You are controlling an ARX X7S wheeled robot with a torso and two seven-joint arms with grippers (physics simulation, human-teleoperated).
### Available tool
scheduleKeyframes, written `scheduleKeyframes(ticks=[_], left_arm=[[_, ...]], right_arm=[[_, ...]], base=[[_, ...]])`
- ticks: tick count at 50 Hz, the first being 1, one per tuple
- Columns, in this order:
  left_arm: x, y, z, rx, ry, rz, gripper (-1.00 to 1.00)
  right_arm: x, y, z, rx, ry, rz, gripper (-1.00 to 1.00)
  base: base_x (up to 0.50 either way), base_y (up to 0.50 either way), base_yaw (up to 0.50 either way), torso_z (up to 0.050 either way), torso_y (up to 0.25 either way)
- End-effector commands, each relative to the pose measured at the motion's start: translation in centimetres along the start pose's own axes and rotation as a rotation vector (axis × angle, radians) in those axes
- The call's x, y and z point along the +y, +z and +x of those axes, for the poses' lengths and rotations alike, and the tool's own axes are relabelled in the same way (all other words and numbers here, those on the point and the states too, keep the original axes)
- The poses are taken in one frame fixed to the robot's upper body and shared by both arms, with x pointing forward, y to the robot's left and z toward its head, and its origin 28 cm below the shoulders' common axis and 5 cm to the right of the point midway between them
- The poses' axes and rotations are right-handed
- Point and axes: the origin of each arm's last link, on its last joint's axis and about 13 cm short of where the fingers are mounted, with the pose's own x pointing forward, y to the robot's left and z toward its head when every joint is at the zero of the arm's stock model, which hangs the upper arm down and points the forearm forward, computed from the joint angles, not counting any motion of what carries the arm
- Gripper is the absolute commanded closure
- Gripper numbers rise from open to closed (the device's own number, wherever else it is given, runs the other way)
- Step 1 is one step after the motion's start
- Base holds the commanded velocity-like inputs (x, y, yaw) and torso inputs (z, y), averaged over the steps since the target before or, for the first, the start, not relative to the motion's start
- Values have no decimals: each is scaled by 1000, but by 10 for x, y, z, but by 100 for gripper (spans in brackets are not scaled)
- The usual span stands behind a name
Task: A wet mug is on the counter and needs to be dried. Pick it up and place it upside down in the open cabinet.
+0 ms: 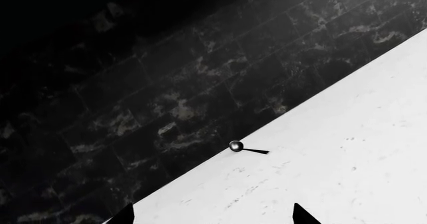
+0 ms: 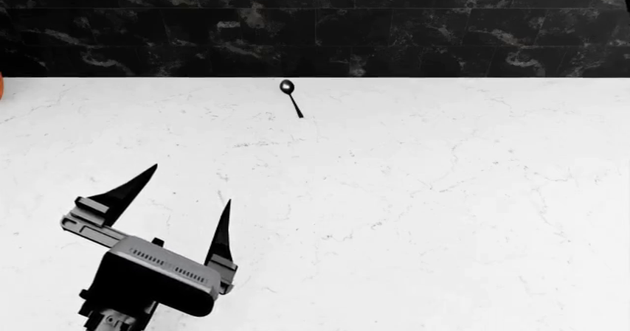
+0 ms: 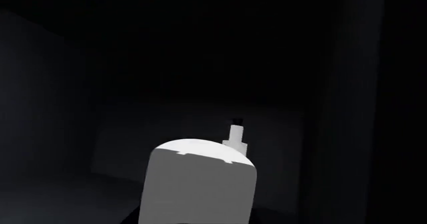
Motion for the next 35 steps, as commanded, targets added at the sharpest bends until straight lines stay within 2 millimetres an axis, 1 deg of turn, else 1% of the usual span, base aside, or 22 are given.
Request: scheduleKeyframes(ticks=[1,9,13,14,35], left_arm=[[-1,-3,0,5,1,-4,-100],[-1,-4,-1,6,5,-7,-100],[0,-5,-1,8,8,-9,-100],[0,-6,-2,9,9,-9,-100],[3,-9,-5,18,24,-10,-100]], right_arm=[[-8,-41,-1,181,-60,1,100],[-8,-57,-3,268,-58,-27,100],[-8,-60,-4,291,-58,-33,100],[-8,-60,-4,295,-59,-32,-100],[-8,-54,-4,289,-71,-50,-100]], base=[[11,-3,0,0,0],[8,-1,-1,0,0],[8,-2,-1,0,0],[0,0,-3,0,0],[0,0,0,0,0]])
